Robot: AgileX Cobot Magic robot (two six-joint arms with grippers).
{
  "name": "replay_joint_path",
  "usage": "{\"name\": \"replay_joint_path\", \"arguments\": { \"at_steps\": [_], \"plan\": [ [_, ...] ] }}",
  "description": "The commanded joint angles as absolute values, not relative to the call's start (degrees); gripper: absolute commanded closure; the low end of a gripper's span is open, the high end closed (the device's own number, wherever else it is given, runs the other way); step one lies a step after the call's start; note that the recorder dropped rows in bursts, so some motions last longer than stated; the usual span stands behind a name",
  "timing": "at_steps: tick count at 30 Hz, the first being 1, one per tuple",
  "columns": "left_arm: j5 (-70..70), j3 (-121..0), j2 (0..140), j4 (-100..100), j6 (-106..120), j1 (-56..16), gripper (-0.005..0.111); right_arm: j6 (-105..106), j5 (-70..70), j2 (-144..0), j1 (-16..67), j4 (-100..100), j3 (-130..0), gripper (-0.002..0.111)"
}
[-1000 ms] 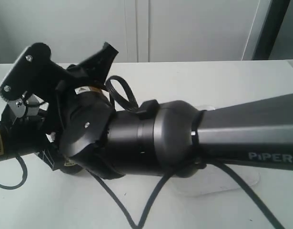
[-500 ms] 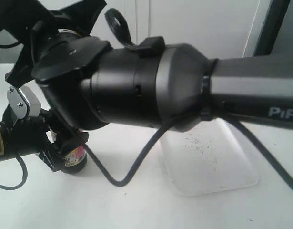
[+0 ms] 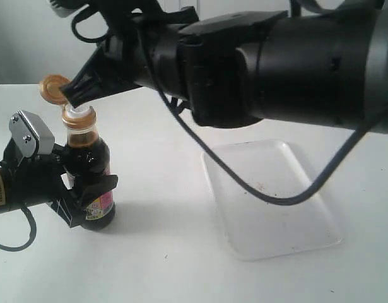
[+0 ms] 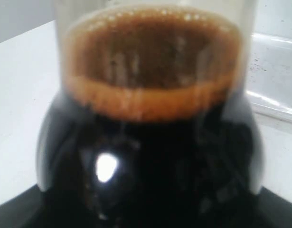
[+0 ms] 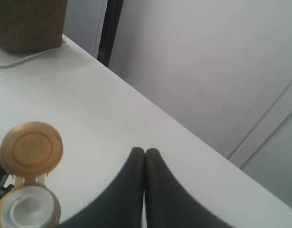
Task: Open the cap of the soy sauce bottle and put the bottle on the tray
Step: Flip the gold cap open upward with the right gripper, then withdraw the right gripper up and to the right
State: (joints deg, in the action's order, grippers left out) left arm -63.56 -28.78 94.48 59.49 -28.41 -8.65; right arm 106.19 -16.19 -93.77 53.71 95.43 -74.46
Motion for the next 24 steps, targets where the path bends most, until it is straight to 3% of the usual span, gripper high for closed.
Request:
{"name": "replay_joint_path", "arguments": {
  "at_steps": [1,12,24],
  "plan": [
    [-61.6,-28.7,94.4,61.0,-28.3,-9.0,0.107,106.7,-7.4,-90.9,49.9,95.6,-70.4,0.108],
    [-61.2,-28.7,94.4,61.0,-28.3,-9.0,0.107,103.1,13.3,-90.5,43.1,82.2,-64.8,0.108],
    [-61.2,-28.7,94.4,61.0,-28.3,-9.0,0.107,70.8,29.5,-90.5,34.8,34.9,-64.5,0.108]
  ]
}}
